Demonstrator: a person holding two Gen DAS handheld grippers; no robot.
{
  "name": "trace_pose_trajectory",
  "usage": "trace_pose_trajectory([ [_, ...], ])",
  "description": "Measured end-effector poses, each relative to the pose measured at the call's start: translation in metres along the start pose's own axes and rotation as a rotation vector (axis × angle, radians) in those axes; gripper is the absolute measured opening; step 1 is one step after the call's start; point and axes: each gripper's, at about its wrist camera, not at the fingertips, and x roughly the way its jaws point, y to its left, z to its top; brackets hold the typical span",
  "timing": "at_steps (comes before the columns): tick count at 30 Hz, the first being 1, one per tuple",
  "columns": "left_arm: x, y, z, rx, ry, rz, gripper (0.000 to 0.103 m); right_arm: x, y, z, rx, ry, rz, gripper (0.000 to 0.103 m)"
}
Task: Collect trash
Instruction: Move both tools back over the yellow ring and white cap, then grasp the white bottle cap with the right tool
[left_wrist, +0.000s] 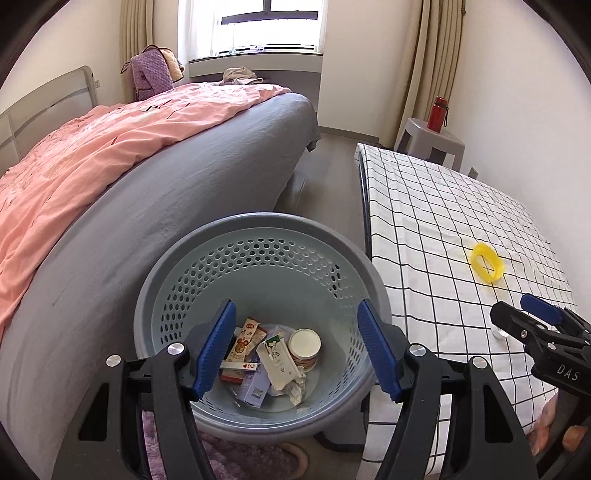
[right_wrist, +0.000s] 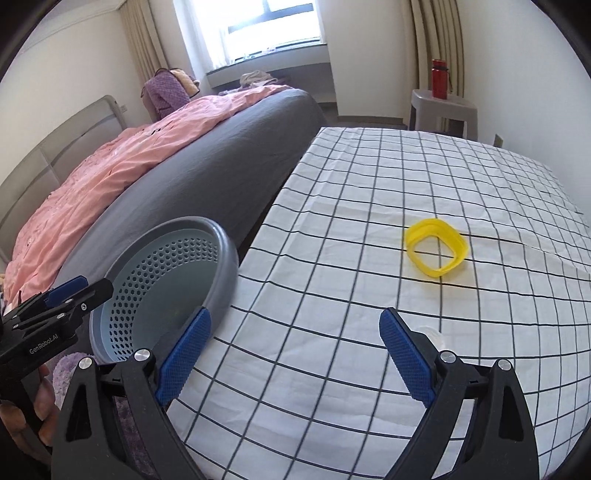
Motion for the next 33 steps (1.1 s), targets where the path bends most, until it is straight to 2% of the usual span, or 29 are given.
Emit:
trace_pose_trajectory([
  [7, -0.003, -0.033, 0.002, 0.044, -0.008, -0.023, 0.066, -0.028, -0.050, -0.011, 0.079, -0.035, -0.064, 0.092],
  [17, 0.006, -0.076, 0.000, 0.086, 0.016, -0.045, 0.066, -0.025, -0.100, -0.036, 0.144, 0.010, -0.101, 0.093],
  [26, 0.021, -0.100, -0.004, 0.111, 0.054, -0.062, 0.066, 0.010, -0.111, -0.038, 0.134, 0.065, -0.104, 0.091],
  [33, 0.032, -0.103, -0.001, 0.117, 0.064, -0.054, 0.066, 0.030, -0.100, -0.034, 0.070, 0.103, -0.120, 0.081],
])
